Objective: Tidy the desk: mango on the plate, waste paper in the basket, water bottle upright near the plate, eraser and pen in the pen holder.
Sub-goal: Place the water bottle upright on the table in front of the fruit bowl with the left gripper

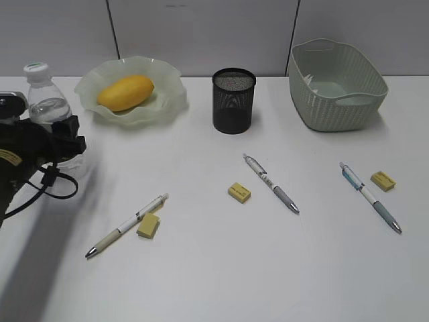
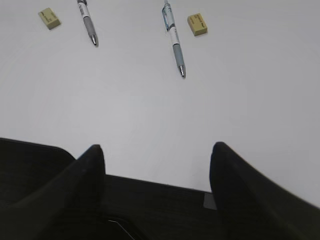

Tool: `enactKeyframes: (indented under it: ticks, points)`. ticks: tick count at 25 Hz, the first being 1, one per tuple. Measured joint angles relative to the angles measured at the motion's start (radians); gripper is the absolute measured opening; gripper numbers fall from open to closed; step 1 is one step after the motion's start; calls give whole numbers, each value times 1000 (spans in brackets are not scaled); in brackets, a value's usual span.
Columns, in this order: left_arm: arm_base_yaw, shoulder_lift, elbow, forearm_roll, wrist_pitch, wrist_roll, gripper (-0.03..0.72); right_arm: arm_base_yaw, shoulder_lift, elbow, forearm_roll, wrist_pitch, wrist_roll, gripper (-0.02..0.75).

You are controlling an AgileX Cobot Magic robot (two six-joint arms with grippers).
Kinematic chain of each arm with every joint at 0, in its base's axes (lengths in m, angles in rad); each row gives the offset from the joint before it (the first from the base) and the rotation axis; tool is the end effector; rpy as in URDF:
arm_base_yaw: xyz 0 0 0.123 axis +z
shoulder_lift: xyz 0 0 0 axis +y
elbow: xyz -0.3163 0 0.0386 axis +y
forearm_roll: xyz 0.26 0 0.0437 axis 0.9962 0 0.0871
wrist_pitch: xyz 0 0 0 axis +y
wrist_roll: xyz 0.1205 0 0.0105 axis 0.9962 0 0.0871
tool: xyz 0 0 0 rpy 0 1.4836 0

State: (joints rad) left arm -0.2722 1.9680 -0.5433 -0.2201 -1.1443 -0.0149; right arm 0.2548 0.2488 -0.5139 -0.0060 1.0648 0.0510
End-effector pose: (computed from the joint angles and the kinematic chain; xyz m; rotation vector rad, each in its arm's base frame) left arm 0.3485 -0.0723 0.1250 0.0014 1.7702 -0.0974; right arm 0.0330 0.0079 0.2695 -0.2333 2.2760 0.1520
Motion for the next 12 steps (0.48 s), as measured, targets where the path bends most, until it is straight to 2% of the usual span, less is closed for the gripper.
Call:
enactKeyframes:
  ticks: [7, 12]
  points:
    - [0, 83, -92, 7, -13, -3, 496, 0, 0, 0, 0, 0, 0, 517]
    - [0, 126, -111, 10, -32, -4, 496, 0, 0, 0, 0, 0, 0, 517]
